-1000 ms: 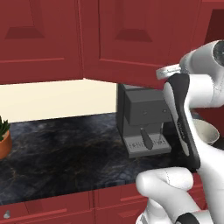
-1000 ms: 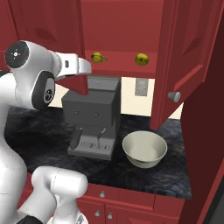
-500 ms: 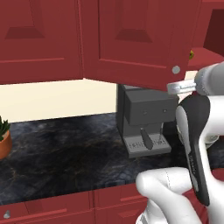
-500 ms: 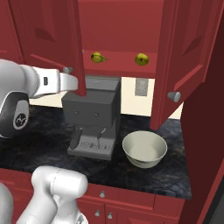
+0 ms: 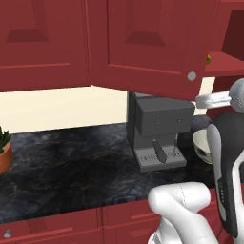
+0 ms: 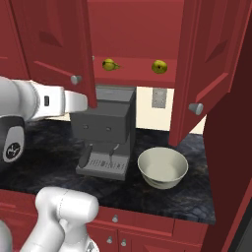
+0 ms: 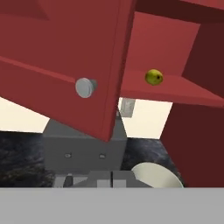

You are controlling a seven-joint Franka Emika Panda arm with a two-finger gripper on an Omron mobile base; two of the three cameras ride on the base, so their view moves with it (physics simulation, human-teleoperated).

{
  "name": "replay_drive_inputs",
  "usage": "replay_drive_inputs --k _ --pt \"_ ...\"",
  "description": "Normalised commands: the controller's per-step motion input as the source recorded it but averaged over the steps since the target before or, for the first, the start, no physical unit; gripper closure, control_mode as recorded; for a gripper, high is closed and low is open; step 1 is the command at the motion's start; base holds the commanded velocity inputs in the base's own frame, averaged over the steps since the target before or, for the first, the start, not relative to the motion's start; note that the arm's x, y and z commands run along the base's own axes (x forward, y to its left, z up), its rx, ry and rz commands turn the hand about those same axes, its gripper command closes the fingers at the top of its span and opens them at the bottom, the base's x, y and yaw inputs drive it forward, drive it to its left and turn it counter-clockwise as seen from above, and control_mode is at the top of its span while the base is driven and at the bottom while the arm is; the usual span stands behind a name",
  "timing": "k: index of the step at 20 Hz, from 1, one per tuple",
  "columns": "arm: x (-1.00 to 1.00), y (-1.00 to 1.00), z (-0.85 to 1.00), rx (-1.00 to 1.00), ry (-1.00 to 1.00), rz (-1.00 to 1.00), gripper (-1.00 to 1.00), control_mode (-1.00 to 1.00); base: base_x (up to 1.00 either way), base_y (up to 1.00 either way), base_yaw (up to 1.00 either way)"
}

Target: Open the cabinet. Pick the pear and pear from the cabinet and place them into the bowl. Then close the cabinet.

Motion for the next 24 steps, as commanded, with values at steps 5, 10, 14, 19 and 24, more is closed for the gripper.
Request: replay_drive_inputs --k 5,10,14,19,24 --pt "0.00 -0.44 0.01 0.19 0.01 0.00 1.00 -1.00 0.00 0.00 0.00" --pt "0.26 -0.17 0.00 0.23 0.00 0.00 1.00 -1.00 0.00 0.00 0.00" --pt "0.39 -0.01 0.00 0.20 0.00 0.00 1.00 -1.00 0.00 0.00 0.00" --pt "0.41 -0.02 0.00 0.17 0.00 0.00 1.00 -1.00 0.00 0.00 0.00" --pt "0.13 -0.17 0.00 0.13 0.02 0.00 1.00 -1.00 0.00 0.00 0.00"
